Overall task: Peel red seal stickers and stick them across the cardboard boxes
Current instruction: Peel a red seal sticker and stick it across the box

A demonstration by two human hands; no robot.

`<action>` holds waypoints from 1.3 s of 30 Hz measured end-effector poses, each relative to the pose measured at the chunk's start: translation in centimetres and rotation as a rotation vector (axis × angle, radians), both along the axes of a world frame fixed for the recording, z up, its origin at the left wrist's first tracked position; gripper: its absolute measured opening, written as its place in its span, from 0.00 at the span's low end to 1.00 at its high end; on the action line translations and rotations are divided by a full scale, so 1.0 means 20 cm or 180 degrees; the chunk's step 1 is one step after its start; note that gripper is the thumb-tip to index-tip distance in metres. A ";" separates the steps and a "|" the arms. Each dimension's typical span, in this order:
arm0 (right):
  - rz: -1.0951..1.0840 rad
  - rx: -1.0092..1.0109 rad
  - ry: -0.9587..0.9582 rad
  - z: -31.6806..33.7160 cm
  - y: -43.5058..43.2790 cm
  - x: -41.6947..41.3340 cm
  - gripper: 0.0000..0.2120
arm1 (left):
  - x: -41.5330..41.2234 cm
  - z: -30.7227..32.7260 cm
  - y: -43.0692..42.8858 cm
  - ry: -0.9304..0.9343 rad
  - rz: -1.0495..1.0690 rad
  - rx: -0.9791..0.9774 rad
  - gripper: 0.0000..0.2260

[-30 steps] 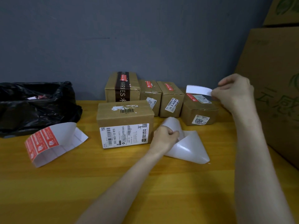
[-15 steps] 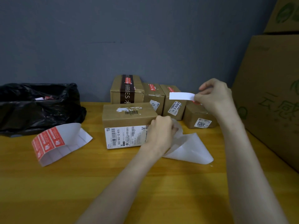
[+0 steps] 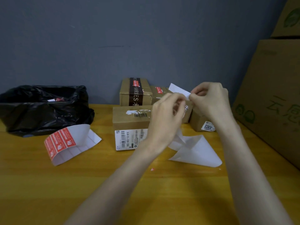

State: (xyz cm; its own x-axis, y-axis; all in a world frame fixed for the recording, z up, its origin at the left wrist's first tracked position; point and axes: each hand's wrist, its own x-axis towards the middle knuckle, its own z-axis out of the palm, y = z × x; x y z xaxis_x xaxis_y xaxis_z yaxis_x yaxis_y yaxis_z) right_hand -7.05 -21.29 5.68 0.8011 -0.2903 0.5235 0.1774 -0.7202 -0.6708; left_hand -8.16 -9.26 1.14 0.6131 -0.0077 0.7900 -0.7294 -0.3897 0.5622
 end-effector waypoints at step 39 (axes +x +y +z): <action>0.1167 0.1237 -0.0371 -0.03 0.25 0.18 0.07 | 0.18 0.10 0.54 0.1332 -0.0091 -0.1313 0.08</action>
State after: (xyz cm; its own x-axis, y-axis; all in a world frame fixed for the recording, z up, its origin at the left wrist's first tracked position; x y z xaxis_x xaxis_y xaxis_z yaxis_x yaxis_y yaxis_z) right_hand -3.39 -16.23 4.99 0.8292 -0.1926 0.5248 0.4594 -0.3001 -0.8360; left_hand -4.47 1.46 3.19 0.8775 0.2278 0.4220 -0.4197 -0.0609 0.9056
